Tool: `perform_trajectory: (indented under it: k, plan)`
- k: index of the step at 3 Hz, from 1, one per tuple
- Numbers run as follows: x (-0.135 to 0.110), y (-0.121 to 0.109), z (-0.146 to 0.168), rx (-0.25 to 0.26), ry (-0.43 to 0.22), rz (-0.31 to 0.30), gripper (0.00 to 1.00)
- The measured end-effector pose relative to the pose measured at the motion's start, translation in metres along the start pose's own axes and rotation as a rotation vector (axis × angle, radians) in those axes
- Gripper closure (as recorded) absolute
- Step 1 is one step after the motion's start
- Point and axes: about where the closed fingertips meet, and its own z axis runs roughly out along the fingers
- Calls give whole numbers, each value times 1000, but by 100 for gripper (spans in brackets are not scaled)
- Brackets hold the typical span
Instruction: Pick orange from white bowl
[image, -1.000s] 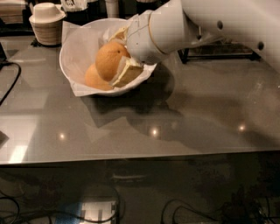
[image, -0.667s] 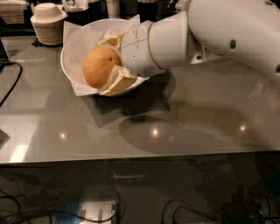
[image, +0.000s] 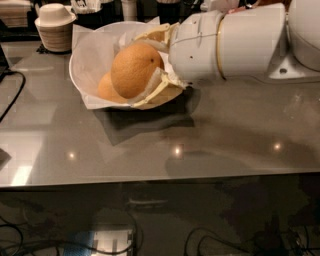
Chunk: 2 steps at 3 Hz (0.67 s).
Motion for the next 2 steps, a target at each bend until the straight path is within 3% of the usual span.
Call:
perform_trajectory:
  k: [2]
  plan:
    - [-11, 11, 5, -2, -22, -6, 100]
